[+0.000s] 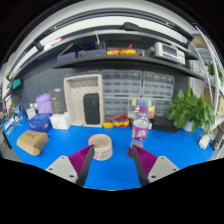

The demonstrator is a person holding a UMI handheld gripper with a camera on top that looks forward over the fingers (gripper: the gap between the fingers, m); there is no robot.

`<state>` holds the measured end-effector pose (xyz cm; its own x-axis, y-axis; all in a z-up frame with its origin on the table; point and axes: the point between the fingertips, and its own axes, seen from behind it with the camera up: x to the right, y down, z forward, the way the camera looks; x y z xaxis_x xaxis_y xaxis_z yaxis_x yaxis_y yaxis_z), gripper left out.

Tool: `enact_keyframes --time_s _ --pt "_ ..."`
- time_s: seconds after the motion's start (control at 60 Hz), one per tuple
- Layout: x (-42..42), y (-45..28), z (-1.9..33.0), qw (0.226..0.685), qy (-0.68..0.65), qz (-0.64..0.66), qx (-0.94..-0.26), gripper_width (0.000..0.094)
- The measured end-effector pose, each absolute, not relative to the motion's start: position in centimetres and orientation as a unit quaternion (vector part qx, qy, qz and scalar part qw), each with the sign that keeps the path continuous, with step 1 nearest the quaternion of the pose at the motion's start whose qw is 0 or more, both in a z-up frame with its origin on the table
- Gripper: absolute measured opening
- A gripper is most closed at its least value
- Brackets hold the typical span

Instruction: Pour water

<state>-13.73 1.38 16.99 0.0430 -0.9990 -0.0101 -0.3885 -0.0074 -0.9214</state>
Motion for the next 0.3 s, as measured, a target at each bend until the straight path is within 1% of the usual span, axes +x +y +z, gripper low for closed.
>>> enact_keyframes --time_s 0.133,0.3 --pt "-15.4 4.1 20.9 0.432 0.555 -0.391 -0.593 0.0768" --pt "-16.8 5.6 23.0 0.447 0.55 -0.395 -0.585 0.0761"
